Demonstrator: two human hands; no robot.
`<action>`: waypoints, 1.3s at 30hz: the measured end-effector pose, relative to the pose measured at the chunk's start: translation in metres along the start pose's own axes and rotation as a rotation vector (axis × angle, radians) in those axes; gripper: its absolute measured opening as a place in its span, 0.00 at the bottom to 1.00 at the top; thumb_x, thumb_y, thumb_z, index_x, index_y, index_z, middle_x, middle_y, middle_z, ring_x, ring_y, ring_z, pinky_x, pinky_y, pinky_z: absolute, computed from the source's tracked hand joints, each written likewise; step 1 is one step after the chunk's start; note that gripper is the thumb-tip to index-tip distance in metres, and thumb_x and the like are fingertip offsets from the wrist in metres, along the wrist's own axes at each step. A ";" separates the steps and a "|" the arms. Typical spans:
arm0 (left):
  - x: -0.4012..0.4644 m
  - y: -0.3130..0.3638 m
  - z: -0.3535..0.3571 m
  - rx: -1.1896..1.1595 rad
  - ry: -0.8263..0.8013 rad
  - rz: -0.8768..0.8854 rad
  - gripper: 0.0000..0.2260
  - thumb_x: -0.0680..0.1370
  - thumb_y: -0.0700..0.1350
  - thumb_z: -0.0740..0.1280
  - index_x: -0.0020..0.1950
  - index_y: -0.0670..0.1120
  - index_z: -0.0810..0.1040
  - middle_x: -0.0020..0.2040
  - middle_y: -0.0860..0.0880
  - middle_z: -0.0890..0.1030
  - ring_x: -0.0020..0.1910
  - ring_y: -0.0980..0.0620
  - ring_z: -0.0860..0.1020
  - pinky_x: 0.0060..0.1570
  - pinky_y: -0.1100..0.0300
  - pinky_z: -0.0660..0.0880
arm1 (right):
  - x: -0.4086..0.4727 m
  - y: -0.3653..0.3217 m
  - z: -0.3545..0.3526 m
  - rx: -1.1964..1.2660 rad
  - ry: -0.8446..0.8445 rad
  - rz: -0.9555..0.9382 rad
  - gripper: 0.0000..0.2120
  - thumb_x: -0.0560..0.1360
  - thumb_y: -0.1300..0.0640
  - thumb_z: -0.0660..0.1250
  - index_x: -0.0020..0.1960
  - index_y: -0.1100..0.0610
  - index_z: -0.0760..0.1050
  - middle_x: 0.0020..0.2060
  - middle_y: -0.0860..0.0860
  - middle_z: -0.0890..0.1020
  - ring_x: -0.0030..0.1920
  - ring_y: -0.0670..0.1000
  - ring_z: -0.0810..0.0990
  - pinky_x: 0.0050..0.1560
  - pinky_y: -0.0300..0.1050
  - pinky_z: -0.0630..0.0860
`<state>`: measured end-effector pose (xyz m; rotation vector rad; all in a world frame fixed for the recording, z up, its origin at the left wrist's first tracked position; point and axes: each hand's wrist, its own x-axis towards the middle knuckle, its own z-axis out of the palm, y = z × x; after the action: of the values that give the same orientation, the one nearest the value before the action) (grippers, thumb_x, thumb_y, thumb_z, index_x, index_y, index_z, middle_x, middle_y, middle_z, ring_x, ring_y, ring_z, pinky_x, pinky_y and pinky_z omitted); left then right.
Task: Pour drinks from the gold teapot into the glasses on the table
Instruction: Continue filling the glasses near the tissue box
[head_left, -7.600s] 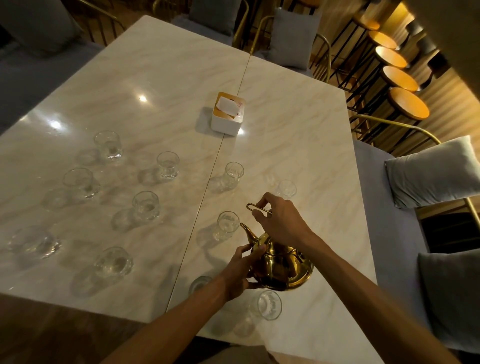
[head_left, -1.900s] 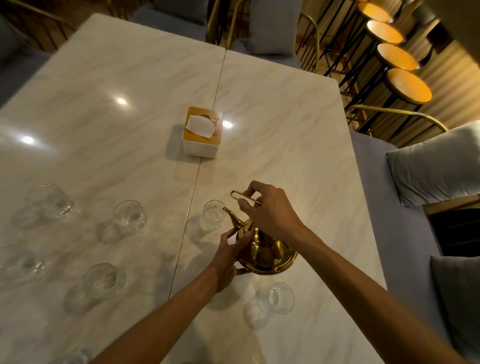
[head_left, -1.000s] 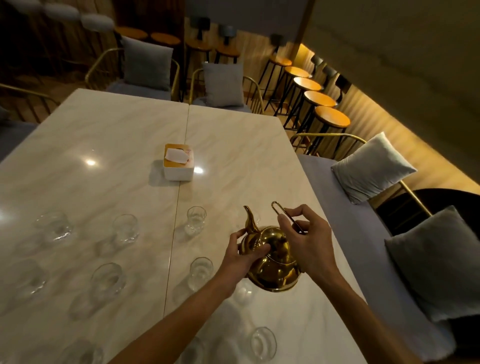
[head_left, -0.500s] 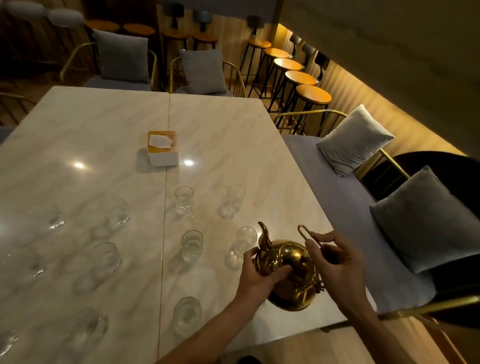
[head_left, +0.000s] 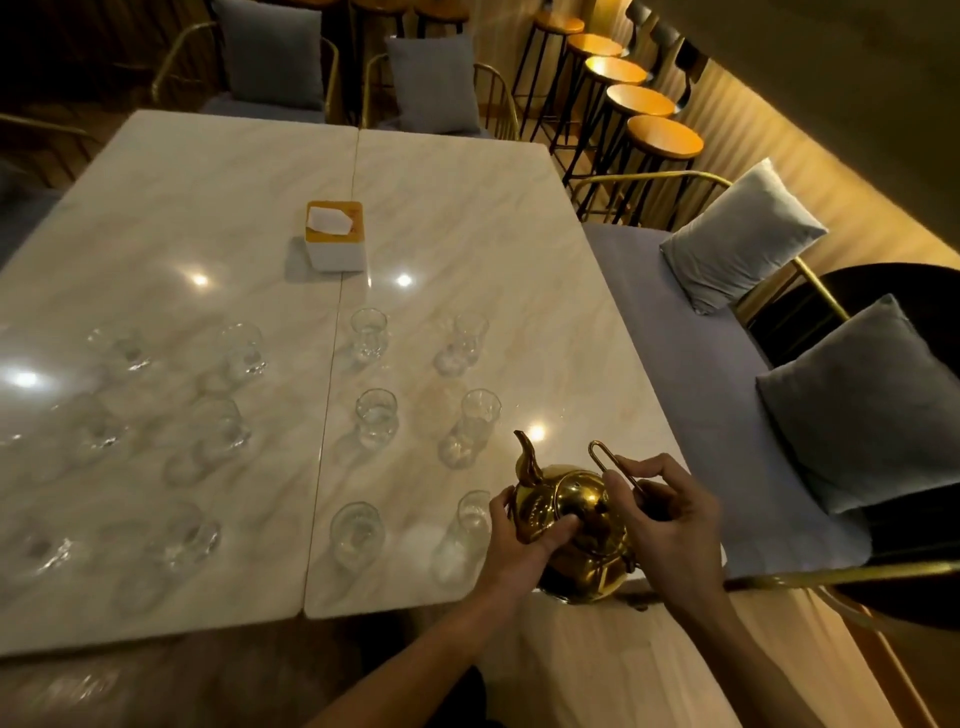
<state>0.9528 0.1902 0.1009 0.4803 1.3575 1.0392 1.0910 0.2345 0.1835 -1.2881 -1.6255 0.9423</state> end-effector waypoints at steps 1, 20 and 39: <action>-0.002 -0.003 0.002 -0.020 0.002 -0.003 0.47 0.65 0.60 0.79 0.77 0.59 0.54 0.73 0.50 0.68 0.70 0.46 0.71 0.67 0.48 0.73 | -0.001 0.001 -0.001 0.002 -0.011 -0.001 0.04 0.74 0.53 0.72 0.48 0.49 0.79 0.47 0.40 0.86 0.48 0.44 0.86 0.46 0.42 0.84; -0.006 -0.046 0.016 -0.175 0.137 -0.096 0.41 0.71 0.65 0.69 0.78 0.55 0.55 0.71 0.48 0.72 0.66 0.46 0.74 0.58 0.54 0.77 | -0.015 0.018 0.008 -0.064 -0.152 0.079 0.06 0.74 0.54 0.74 0.51 0.50 0.81 0.37 0.47 0.85 0.42 0.47 0.86 0.41 0.36 0.82; 0.005 -0.070 0.011 -0.215 0.120 -0.230 0.37 0.76 0.66 0.65 0.77 0.52 0.54 0.72 0.44 0.71 0.66 0.43 0.74 0.62 0.48 0.75 | -0.009 0.019 0.035 -0.249 -0.266 0.099 0.05 0.76 0.51 0.73 0.50 0.48 0.80 0.32 0.49 0.83 0.34 0.49 0.84 0.37 0.39 0.82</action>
<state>0.9850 0.1626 0.0439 0.1000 1.3520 1.0215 1.0659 0.2276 0.1520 -1.4708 -1.9483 1.0310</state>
